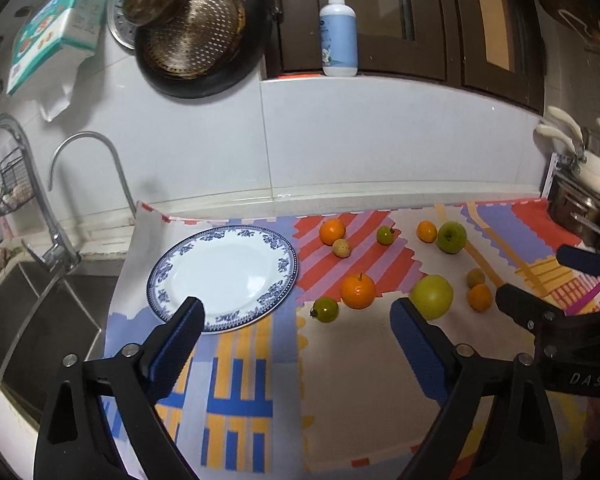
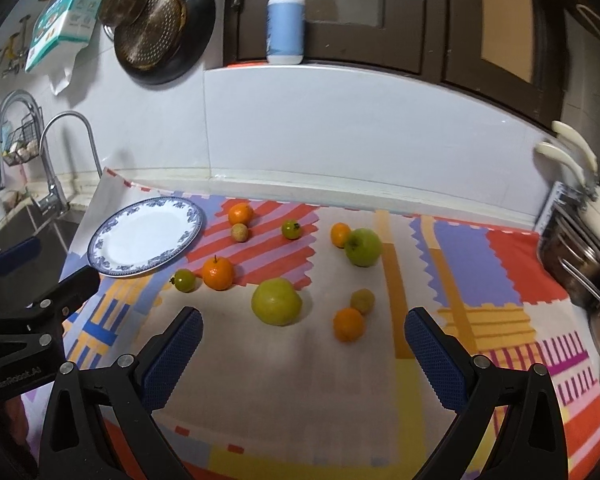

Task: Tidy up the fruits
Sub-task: 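Grasp the small green lime with the left tool while the right tool grasps the large yellow-green pear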

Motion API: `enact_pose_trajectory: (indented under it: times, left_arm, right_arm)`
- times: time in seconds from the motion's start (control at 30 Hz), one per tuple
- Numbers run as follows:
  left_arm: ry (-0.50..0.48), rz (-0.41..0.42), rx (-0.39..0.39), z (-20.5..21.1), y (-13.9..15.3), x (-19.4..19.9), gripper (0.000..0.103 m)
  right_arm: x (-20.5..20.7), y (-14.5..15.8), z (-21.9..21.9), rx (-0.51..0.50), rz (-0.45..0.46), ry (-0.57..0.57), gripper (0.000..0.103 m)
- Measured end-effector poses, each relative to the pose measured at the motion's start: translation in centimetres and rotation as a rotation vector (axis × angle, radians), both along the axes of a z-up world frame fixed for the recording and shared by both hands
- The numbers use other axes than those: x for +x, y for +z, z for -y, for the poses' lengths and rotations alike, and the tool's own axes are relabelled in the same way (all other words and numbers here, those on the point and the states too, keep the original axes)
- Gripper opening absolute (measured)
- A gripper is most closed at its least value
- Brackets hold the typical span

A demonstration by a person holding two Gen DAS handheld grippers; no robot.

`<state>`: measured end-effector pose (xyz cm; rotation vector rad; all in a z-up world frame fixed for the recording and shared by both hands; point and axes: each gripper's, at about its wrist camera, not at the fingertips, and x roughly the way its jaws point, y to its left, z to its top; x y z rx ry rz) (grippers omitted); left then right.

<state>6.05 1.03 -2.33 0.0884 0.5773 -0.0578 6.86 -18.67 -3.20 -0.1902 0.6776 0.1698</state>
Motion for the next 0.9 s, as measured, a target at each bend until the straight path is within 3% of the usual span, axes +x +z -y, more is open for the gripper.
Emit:
enact_pose_trajectory:
  times: [0.43,0.63,0.9]
  left_arm:
    - [-0.081,-0.092,0.043,0.8,-4.0,5.5,0.077]
    - [-0.114,-0.175,0.014,1.1,-6.3,7.8,0.069]
    - [-0.126,-0.225,0.006,1.5,-7.8,9.7,0.056]
  right_arm:
    - [5.9,-4.4,-1.2,0.026,-0.145,0.069,0.082]
    - [7.2,-6.4,-1.4,0.032,-0.195,0.061,0.079]
    - [8.5,-7.8,-1.4,0.049,-0.242,0.056,0.074]
